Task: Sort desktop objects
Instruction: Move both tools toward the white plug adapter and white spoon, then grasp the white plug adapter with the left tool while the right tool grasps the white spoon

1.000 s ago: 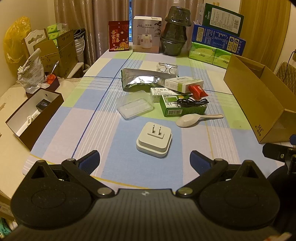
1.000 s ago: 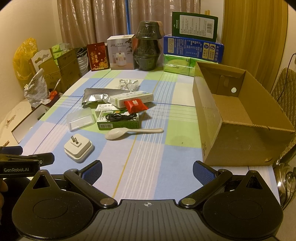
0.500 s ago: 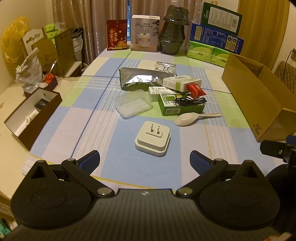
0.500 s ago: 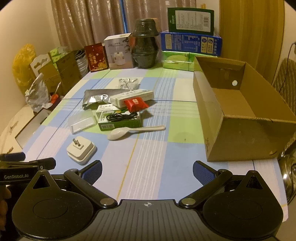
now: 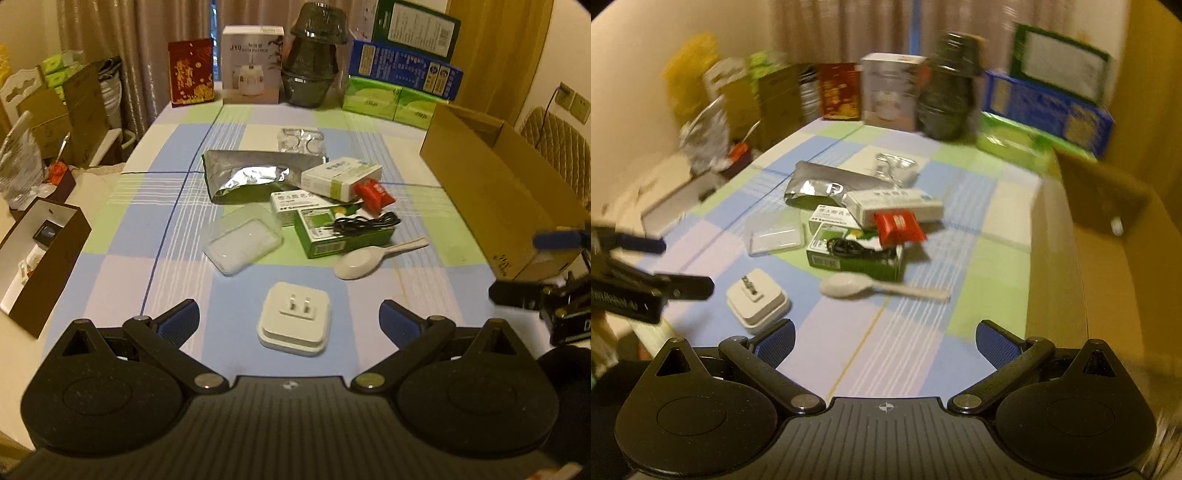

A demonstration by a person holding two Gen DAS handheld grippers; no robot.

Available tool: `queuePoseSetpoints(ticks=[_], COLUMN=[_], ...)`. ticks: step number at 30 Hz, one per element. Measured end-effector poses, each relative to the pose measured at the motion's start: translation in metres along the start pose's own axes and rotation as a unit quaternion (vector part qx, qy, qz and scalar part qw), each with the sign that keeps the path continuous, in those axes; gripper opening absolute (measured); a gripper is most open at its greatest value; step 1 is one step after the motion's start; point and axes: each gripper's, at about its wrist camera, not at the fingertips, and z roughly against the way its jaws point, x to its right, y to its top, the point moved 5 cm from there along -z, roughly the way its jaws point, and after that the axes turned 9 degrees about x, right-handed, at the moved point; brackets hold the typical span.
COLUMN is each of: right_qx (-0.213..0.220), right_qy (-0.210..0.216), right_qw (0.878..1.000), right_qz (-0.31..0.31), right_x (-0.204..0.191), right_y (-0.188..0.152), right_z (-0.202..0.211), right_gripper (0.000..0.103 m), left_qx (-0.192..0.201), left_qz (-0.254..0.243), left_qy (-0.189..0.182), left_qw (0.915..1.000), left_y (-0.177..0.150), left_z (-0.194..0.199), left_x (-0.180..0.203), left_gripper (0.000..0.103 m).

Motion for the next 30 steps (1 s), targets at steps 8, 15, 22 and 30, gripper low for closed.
queuePoseSetpoints(ticks=[8,15,22,30], right_qx=[-0.03,-0.067,-0.081,-0.064], right_qy=[0.029,0.058,0.084,0.105], right_qw=[0.993,0.979,0.96,0.95], right_qz=[0.115,0.183,0.254,0.288], right_x=[0.003,-0.001,-0.007,-0.012], right_y=[-0.007,-0.018,-0.024,-0.022], right_z=[-0.068,-0.113,-0.149,-0.163], right_gripper=[0.081,0.051,0.035,0.015], left_qx=[-0.044,-0.072,-0.068,-0.053], left_qz=[-0.049,-0.085,-0.083,-0.101], left_qy=[-0.034,-0.066,-0.076,-0.078], left_qw=[0.9972,0.9916,0.9913,0.9904], left_y=[-0.017,-0.031,-0.029,-0.023], left_z=[-0.056,-0.097,-0.11,-0.117], left_x=[-0.008,0.003,-0.004,-0.004], left_gripper=[0.098,0.083,0.061,0.061])
